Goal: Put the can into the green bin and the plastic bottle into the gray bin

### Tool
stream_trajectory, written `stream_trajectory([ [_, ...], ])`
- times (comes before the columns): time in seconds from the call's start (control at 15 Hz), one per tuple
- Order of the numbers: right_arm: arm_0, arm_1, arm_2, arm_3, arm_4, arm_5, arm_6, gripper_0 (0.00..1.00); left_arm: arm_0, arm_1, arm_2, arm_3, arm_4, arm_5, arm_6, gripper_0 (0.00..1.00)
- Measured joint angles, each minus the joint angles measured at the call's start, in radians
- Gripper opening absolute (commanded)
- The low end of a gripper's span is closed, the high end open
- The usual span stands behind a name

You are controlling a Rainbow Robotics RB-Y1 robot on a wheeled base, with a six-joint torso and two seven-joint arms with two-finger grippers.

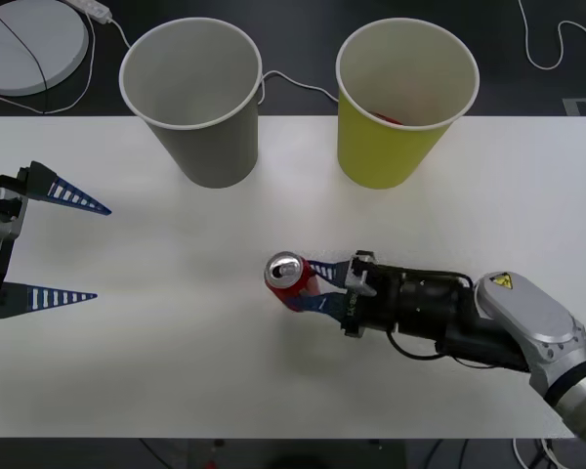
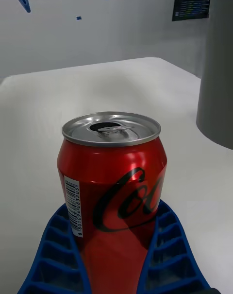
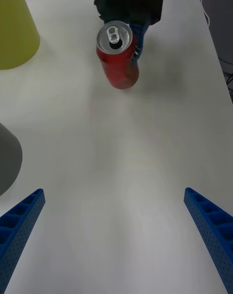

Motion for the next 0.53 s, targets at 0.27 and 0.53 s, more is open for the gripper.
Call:
stream_trajectory([
  [0.27,-0.001,-0.042,-0.215,-0.077,0.226,-0.22,-0.239,0.0,0.0,0.0,0.0,0.0,0.0,0.0,0.0,1.0],
  [0.53,-0.001,-0.094,-0.398,-0.202,0.41,-0.383,-0.487,0.0,0.0,0.0,0.0,0.0,0.0,0.0,0.0,1.0],
])
